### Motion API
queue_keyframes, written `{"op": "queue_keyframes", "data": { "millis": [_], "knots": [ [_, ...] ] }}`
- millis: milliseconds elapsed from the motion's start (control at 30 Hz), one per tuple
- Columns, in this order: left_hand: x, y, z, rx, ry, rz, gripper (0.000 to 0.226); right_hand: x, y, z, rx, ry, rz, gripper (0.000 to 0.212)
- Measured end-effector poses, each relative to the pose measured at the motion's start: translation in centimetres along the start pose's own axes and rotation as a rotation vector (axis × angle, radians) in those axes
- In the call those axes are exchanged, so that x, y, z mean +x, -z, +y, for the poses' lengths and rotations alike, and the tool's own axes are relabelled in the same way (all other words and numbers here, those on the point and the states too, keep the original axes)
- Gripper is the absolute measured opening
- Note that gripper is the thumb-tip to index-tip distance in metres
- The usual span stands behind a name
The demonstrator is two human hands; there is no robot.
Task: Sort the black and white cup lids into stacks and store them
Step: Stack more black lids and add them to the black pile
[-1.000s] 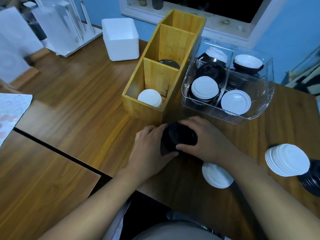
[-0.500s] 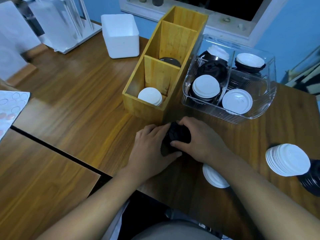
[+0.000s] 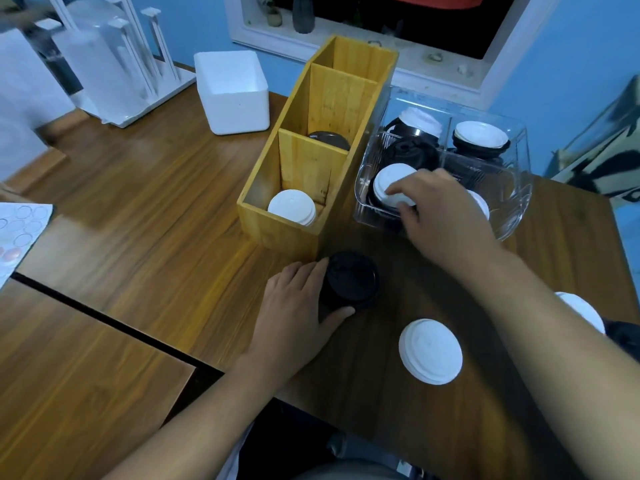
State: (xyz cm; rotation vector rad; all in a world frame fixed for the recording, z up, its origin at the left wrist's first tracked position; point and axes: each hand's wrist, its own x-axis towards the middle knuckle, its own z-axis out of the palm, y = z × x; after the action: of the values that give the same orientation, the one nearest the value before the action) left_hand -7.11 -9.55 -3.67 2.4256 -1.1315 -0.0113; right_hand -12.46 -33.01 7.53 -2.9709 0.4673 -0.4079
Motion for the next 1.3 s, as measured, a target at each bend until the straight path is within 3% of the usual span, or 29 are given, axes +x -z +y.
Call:
{"op": "queue_keyframes", "data": {
  "millis": [133, 267, 500, 633, 867, 1100, 1200, 1300],
  "knots": [
    [-0.1, 0.0, 0.1, 0.016, 0.008, 0.013, 0.083, 2.8, 0.2, 1.9, -0.252, 0.064, -0.145, 0.033],
    [-0.1, 0.2, 0.3, 0.020, 0.030, 0.011, 0.089, 4.2, -0.8, 1.4, -0.383, 0.094, -0.159, 0.047],
    [-0.1, 0.3, 0.2, 0.000, 0.040, 0.000, 0.096, 5.3, -2.2, 1.0, -0.212, 0.004, -0.103, 0.043],
    [-0.1, 0.3, 0.2, -0.026, 0.036, 0.014, 0.096, 4.0, -1.8, 1.4, 0.000, -0.005, -0.012, 0.052],
    [-0.7, 0.6, 0.3, -0.090, 0.000, 0.077, 0.097, -5.7, 0.3, 0.3, 0.300, -0.103, 0.077, 0.060],
    [-2.2, 0.6, 0.7, -0.116, -0.245, 0.185, 0.075, -12.7, -2.9, 3.1, 0.380, -0.268, -0.042, 0.059],
    [-3.1, -0.1, 1.8, -0.162, -0.372, 0.111, 0.059, -13.6, -3.6, 4.6, 0.346, -0.311, -0.071, 0.063],
    [-3.8, -1.0, 3.7, -0.182, -0.409, -0.059, 0.058, -13.7, -3.9, 5.9, 0.314, -0.347, -0.145, 0.068]
  ]
}}
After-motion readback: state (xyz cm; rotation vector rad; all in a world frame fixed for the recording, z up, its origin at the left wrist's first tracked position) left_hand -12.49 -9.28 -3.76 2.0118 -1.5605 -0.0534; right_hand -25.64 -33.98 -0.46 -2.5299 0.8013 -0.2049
